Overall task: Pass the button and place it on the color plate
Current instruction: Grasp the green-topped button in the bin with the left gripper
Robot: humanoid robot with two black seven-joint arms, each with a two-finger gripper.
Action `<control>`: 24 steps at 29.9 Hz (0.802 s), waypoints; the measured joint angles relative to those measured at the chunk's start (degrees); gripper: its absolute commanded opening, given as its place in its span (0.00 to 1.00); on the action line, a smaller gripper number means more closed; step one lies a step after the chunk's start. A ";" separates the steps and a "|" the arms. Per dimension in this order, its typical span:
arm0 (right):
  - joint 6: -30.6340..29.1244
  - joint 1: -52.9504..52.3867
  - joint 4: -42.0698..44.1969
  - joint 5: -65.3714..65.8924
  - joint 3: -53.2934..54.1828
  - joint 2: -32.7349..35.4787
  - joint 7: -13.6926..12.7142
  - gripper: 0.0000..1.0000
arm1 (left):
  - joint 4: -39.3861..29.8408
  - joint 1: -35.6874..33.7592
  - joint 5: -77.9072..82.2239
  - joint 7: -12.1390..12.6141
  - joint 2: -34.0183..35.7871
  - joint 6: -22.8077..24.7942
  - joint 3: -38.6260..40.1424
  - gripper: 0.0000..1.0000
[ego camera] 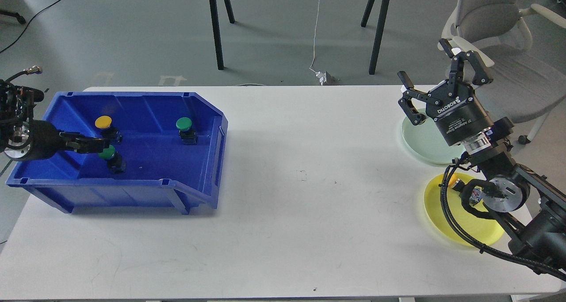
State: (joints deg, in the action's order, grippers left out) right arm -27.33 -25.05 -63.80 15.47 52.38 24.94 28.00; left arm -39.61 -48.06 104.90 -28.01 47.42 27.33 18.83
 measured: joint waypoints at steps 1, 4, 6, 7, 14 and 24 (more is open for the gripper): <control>-0.01 0.08 0.00 0.02 0.00 0.02 0.00 0.93 | 0.06 0.00 -0.03 0.00 -0.20 0.00 -0.01 0.84; -0.07 0.16 0.00 0.03 0.00 0.02 0.00 0.93 | 0.21 0.02 -0.04 0.00 -0.78 0.00 -0.04 0.84; -0.09 0.21 -0.05 0.03 0.00 0.02 0.00 0.93 | 0.41 0.06 -0.05 0.00 -1.30 0.10 -0.11 0.84; -0.09 0.24 -0.06 0.03 0.00 0.02 0.00 0.93 | 0.66 0.07 -0.05 0.01 -1.51 0.10 -0.21 0.84; -0.10 0.61 -0.17 0.01 0.00 0.02 0.00 0.93 | 2.81 0.06 -0.21 0.01 -3.35 0.03 -1.77 0.84; -0.10 0.66 -0.32 0.00 0.00 0.02 0.00 0.93 | 3.71 0.06 -0.23 0.02 -4.34 0.23 -1.94 0.79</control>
State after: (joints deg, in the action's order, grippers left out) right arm -27.43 -24.39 -64.13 15.47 52.38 24.96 28.00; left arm -35.89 -48.00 104.67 -28.00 43.08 27.56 16.89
